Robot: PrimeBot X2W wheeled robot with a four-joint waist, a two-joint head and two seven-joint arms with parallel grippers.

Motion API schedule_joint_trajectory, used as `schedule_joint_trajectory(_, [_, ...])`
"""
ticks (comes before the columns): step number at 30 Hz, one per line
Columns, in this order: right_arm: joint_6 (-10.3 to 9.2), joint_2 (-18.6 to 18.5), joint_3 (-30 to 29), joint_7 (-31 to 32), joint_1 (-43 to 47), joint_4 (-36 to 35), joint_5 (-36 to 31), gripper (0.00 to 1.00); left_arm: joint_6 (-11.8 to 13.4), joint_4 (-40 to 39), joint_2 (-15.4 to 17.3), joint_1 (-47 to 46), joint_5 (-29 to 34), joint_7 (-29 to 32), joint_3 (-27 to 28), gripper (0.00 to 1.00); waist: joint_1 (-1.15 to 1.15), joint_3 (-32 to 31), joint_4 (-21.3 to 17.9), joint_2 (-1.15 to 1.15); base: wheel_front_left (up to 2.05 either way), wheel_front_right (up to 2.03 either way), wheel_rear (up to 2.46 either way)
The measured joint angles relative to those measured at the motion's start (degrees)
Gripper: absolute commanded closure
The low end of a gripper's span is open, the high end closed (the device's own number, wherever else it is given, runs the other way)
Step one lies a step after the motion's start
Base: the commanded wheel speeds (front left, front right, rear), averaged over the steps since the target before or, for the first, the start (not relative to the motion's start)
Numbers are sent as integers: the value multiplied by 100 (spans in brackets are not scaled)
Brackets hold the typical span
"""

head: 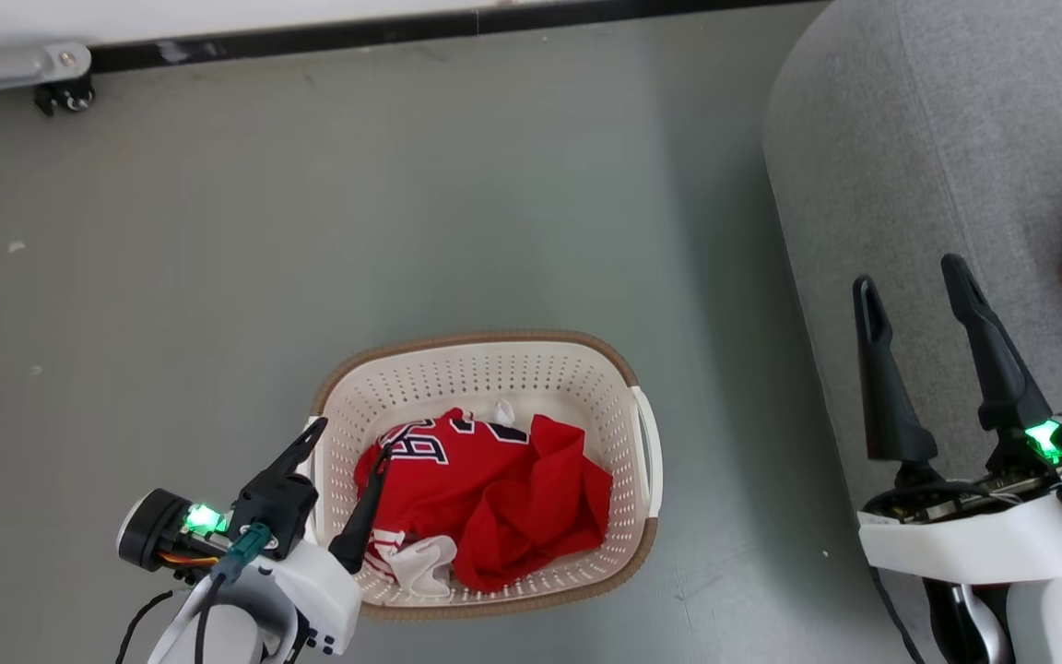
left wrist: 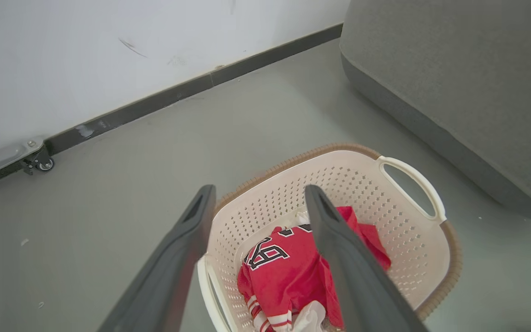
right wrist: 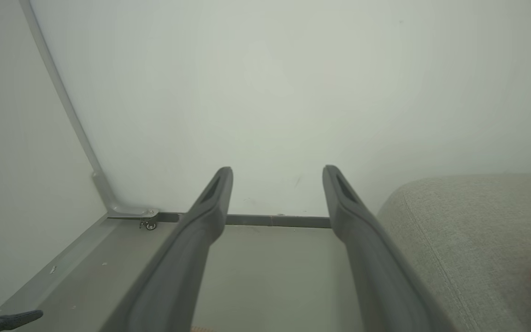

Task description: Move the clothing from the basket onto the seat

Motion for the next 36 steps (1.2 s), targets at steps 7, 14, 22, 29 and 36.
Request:
schedule_joint_trajectory(7, [0,0,-121,-56,-159,-77,0,0,-19,434,2,-250,126,8,-119,0,0,323,-82,0,0,0,0])
schedule_joint_trajectory(14, [0,-1,-147,-77,-388,-188,1,0,-51,740,-3,-541,244,8,-200,0,0,652,-164,0,0,0,0])
schedule_joint_trajectory(22, [0,-1,-191,-105,-651,-283,10,0,-57,1144,-10,-915,337,32,-259,0,0,1038,-249,0,0,0,0])
schedule_joint_trajectory(29, [0,-1,-325,-124,-888,-370,63,0,-57,1518,5,-1119,471,41,-347,0,0,1375,-307,0,0,0,0])
schedule_joint_trajectory(36, [0,-1,-399,-176,-1129,-446,66,0,-80,1774,34,-1343,622,91,-493,0,0,1697,-364,0,0,0,0])
